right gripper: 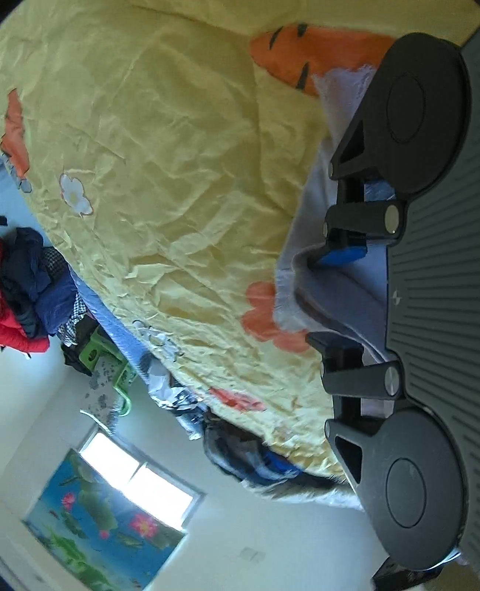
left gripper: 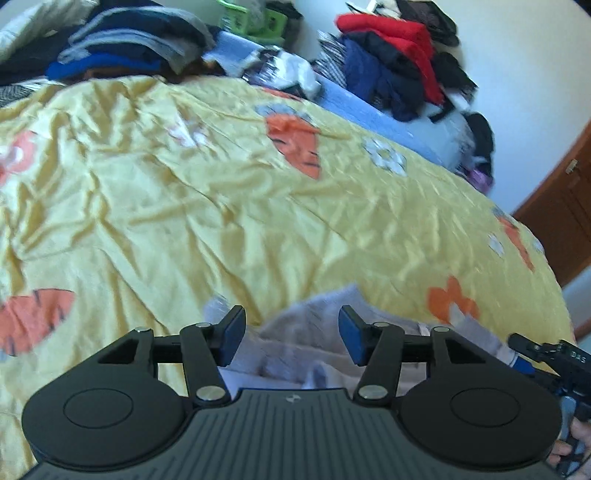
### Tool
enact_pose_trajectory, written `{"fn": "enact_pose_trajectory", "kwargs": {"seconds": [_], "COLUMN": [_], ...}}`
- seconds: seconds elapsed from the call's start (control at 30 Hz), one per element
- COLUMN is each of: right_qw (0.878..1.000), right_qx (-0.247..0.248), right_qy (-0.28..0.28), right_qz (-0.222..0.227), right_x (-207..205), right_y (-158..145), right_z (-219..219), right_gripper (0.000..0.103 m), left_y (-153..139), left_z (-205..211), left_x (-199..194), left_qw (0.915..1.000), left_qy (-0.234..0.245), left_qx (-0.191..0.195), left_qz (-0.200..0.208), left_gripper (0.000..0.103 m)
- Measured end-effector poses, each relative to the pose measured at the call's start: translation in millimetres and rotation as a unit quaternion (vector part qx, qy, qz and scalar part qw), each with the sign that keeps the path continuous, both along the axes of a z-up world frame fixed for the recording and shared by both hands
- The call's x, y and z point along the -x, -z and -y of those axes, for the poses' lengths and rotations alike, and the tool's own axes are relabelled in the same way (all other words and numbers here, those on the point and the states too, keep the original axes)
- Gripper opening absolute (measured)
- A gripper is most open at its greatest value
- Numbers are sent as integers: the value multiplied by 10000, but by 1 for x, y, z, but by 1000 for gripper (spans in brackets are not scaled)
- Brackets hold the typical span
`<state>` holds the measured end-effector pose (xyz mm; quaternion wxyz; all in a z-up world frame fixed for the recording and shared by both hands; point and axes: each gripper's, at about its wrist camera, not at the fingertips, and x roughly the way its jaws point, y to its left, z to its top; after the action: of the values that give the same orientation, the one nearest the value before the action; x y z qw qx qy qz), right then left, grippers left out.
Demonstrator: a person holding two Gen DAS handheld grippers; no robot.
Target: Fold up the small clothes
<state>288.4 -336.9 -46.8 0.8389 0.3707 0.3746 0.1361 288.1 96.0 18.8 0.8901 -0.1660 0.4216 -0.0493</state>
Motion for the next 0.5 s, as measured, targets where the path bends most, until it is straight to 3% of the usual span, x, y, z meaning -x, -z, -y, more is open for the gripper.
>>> {"fn": "enact_pose_trajectory", "kwargs": {"seconds": [0.2, 0.33, 0.5], "right_qw": [9997, 9980, 9880], "right_qx": [-110, 388, 1178], "right_qy": [214, 455, -528], "right_qz": [-56, 223, 848], "right_x": [-19, -14, 12], "right_y": [8, -3, -32], "right_z": [6, 1, -45], "right_gripper": [54, 53, 56], "left_y": [-10, -16, -18], "left_z": [-2, -4, -8], "left_x": [20, 35, 54], "left_qw": [9992, 9980, 9973], "left_qy": [-11, 137, 512], "left_qx": [-232, -436, -364], "left_qz": [325, 442, 376], "left_gripper": [59, 60, 60]}}
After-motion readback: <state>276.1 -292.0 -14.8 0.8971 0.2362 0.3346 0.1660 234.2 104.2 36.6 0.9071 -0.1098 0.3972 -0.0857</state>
